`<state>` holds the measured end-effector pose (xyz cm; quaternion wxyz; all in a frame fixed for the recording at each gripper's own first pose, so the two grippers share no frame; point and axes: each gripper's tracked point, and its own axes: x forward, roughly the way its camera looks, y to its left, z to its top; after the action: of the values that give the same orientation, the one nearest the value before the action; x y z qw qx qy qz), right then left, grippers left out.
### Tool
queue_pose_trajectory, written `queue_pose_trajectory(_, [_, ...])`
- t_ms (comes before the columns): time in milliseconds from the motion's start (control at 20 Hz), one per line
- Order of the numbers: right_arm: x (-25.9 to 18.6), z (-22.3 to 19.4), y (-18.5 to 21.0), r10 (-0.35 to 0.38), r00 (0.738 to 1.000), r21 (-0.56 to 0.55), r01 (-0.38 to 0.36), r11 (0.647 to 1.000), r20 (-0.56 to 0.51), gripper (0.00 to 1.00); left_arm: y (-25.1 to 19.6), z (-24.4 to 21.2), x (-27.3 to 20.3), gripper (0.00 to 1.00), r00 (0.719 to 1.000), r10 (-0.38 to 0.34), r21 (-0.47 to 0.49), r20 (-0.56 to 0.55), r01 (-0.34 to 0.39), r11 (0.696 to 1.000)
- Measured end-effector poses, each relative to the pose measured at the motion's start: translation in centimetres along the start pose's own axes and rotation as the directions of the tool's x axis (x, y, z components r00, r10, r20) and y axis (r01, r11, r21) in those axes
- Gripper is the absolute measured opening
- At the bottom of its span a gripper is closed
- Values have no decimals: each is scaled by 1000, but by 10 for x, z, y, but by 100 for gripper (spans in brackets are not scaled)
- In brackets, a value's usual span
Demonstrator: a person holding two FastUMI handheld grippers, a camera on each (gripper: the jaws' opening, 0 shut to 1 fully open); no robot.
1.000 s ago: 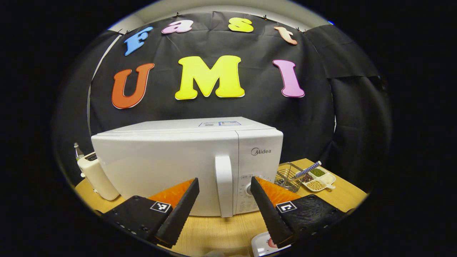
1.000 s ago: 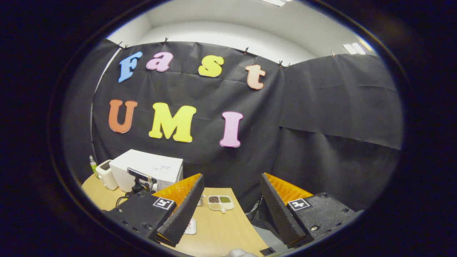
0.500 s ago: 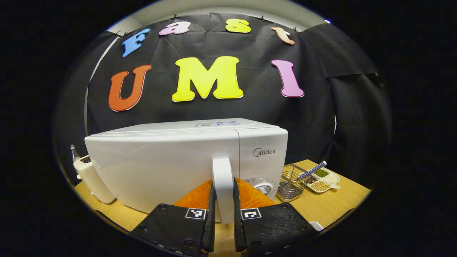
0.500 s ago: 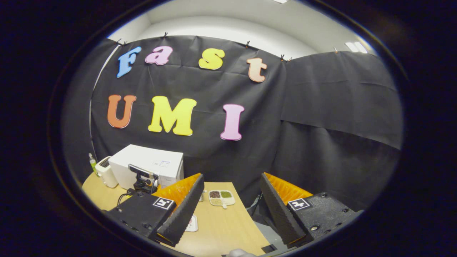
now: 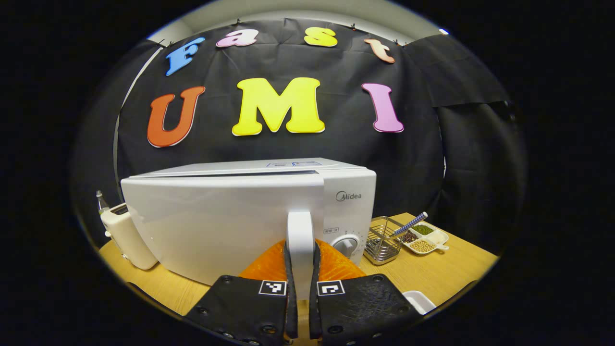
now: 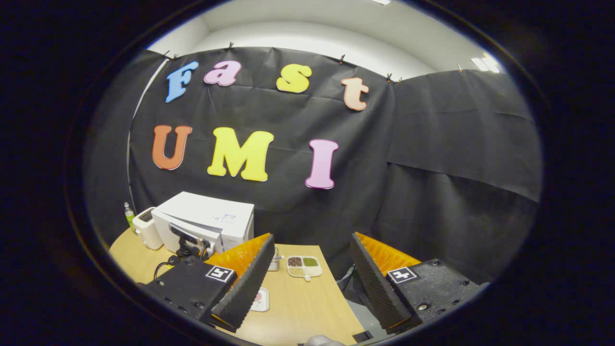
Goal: Open the microwave oven with the left hand, put the food in, and close the microwave oven.
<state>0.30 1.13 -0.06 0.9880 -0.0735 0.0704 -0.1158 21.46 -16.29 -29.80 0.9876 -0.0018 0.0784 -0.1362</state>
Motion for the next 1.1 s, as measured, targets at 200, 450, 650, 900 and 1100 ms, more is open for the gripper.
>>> queue_pose_trajectory(200, [11,-4,30,102,995,13,-102,995,5,100,9,-8,-52,9,998,-63,-25,-9,63,998])
queue_pose_trajectory(450, [26,-6,48,197,980,45,-197,979,14,100,38,-18,-109,21,998,-15,-2,-56,15,1000])
queue_pose_trajectory(650, [35,-2,57,238,971,39,-239,970,26,96,74,-19,-136,51,996,52,-4,-76,-52,999])
queue_pose_trajectory(900, [47,-7,73,278,960,16,-279,960,33,96,102,-20,-167,89,991,108,46,-82,-104,993])
queue_pose_trajectory(1100, [57,-26,96,344,939,59,-343,937,0,96,123,-23,-195,96,986,135,50,-99,-131,990])
